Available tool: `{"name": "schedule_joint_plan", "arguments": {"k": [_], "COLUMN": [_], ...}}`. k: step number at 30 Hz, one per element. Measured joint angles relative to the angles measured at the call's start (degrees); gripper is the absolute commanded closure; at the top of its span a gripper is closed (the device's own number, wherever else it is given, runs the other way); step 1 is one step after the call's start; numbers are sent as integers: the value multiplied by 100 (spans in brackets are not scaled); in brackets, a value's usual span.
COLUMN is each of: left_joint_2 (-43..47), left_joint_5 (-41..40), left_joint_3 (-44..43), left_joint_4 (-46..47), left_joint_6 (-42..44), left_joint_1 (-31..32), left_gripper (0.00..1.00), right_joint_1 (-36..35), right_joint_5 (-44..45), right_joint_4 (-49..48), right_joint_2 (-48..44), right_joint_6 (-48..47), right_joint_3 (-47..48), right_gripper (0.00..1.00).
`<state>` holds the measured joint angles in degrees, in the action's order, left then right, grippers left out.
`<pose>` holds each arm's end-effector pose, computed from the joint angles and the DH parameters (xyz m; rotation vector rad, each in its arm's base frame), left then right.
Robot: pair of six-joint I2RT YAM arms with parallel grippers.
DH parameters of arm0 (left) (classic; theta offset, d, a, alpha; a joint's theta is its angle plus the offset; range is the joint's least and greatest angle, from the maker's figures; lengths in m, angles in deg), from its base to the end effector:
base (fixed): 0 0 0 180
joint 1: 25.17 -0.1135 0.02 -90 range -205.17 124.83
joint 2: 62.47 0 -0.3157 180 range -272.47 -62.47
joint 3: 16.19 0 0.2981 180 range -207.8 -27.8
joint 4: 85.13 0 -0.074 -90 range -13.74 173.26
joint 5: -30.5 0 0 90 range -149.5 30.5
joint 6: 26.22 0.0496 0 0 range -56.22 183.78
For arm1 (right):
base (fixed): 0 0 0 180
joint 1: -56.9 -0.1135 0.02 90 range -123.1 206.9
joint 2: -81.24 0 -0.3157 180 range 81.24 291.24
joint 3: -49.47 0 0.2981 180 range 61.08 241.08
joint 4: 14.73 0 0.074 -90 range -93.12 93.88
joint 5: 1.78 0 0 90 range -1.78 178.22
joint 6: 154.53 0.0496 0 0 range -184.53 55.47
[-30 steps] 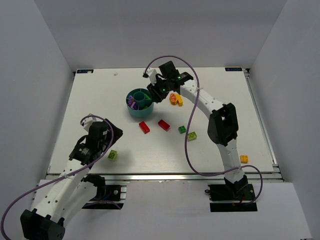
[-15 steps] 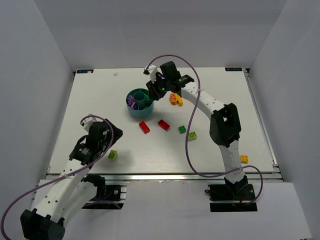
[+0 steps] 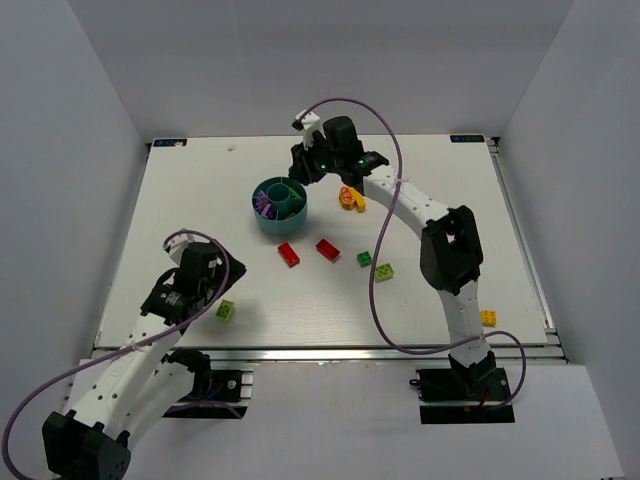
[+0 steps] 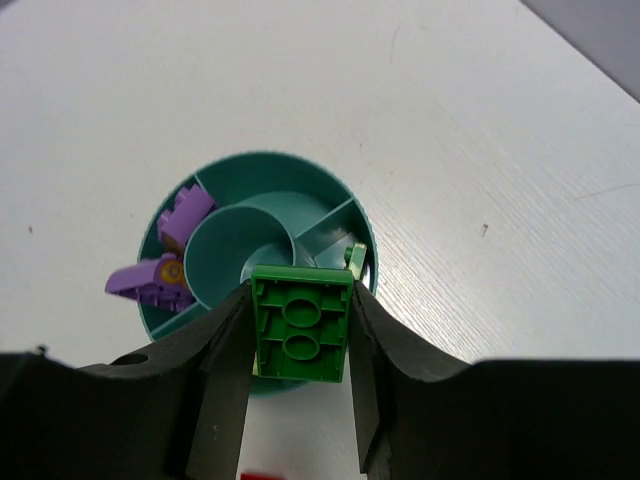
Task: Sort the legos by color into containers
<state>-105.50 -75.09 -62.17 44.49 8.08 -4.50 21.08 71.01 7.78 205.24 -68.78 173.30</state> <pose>0.1631 -0.0473 0.2546 -0.8369 2.2304 -0.3170 0.4833 0.3669 0.3275 -0.8728 1.8063 0.6522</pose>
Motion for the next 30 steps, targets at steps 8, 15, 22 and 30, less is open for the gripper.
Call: {"name": "schedule_joint_plan", "arguments": {"k": [8,15,22,30], "left_joint_2": [-37,-83,-114,-114], "left_joint_5": [-4,-2,-4,-4], "left_joint_3": [-50,-107,-166,-168], "left_joint_4": [-146,-190,-223,-304], "left_joint_6": [2,-9,-13,-28], "left_joint_1": [0,0,0,0], "left_gripper": [13,13,13,13], "right_joint_1": [79,151,173,170], "right_joint_5": [52,-35,-153,-293], "right_joint_4": [-492,-605,-691,-769], "right_joint_2": [181,527,667,763], "right_joint_6": [656,1191,1480,1692], "right_joint_3": [11,11,11,11], "right_gripper": [100,98,85,69]}}
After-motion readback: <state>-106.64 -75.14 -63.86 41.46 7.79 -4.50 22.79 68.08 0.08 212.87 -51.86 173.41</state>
